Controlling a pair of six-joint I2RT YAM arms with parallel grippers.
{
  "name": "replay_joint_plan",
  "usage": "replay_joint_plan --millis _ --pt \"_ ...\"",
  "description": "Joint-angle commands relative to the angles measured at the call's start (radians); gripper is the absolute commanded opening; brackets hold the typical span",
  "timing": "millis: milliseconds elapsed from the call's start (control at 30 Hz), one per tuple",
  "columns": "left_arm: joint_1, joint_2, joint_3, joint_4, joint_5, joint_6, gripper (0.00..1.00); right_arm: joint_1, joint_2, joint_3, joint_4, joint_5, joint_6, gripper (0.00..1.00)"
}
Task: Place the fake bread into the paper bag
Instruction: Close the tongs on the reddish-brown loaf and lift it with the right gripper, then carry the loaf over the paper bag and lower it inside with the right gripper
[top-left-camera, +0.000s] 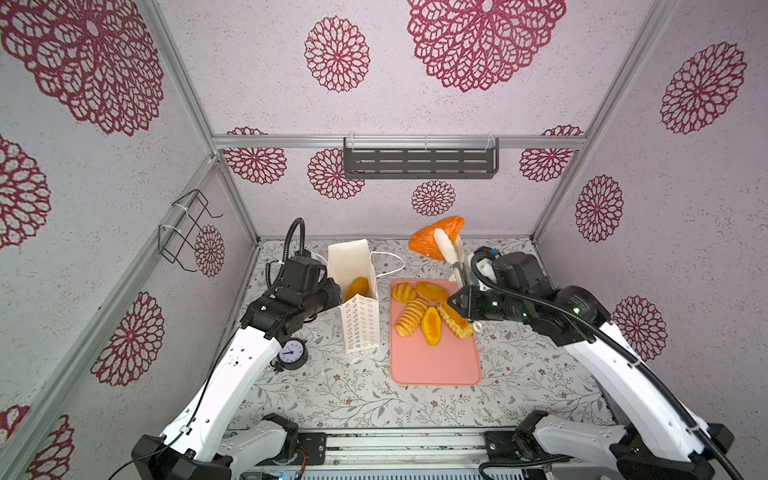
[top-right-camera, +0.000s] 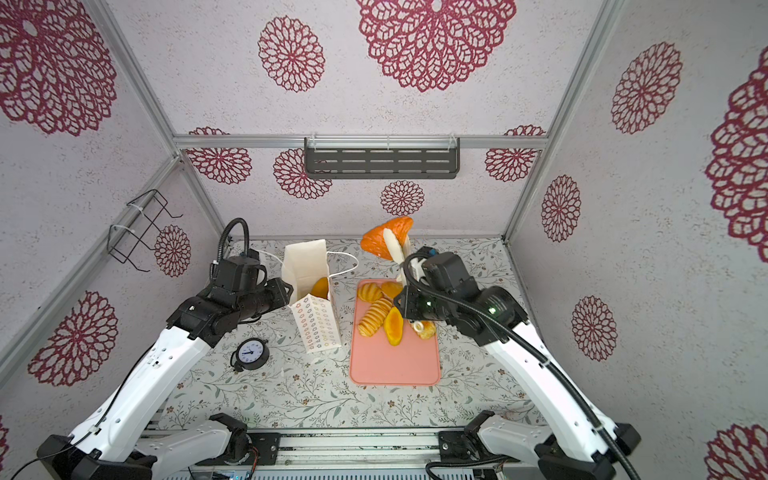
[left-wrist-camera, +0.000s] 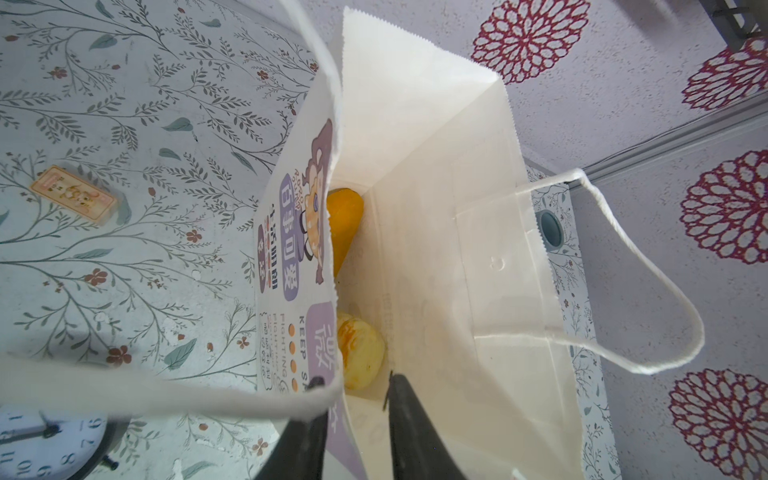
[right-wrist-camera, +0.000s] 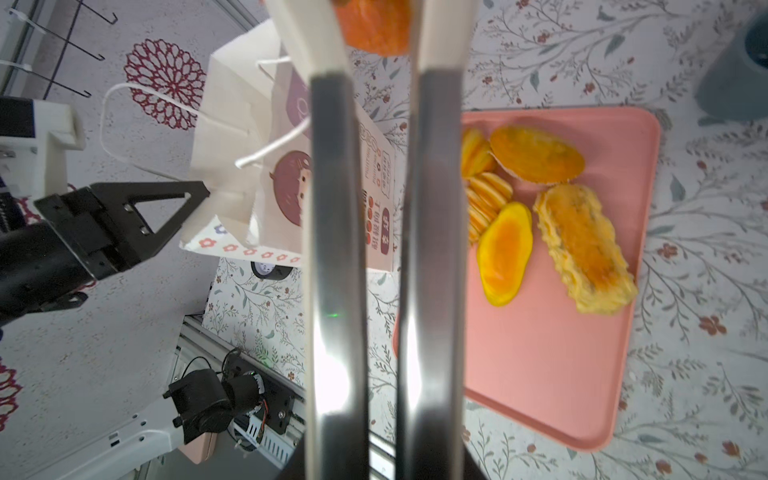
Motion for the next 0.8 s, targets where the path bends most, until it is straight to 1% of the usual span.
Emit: replay_joint_plan --millis 0,200,433,567,767 --pt "-0.005 0.009 0.018 0.032 -0.001 -0.006 0.24 0.073 0.109 0.159 0.060 0.058 -0.090 0.00" --pt "-0.006 0.014 0.004 0.044 0.002 -0.009 0.15 0.143 0.295 0.376 -0.024 0.115 -0.140 0.00" --pt "-0.007 0.020 0.007 0.051 0.001 -0.006 0.09 0.215 0.450 0.536 -0.137 0.207 -0.197 0.00" --pt "-0.006 0.017 0.007 0.050 -0.006 -0.005 0.07 0.240 0.507 0.597 -0.199 0.261 -0.216 0.00" --pt "-0.006 0.007 0.001 0.047 -0.010 -0.001 0.05 0.267 0.539 0.605 -0.239 0.302 -0.223 0.00"
